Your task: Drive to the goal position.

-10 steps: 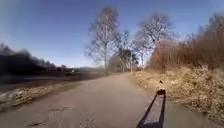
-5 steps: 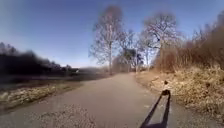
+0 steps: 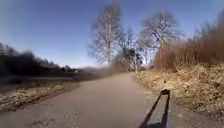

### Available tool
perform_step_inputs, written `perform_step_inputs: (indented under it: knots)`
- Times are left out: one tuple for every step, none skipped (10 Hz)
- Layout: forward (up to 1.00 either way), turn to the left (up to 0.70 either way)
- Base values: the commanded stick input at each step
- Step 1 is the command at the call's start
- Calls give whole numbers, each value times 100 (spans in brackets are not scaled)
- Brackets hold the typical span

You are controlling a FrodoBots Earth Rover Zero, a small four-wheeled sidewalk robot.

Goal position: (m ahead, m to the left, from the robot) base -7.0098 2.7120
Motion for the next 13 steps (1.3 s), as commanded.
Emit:
perform_step_inputs:
  knots:
    - [100, 0]
    - [100, 0]
    - [0, 0]
    - [0, 0]
    - [0, 0]
    - [0, 0]
    - [0, 0]
    - [0, 0]
    - [0, 0]
    - [0, 0]
    - [0, 0]
    - [0, 9]
    - [0, 70]
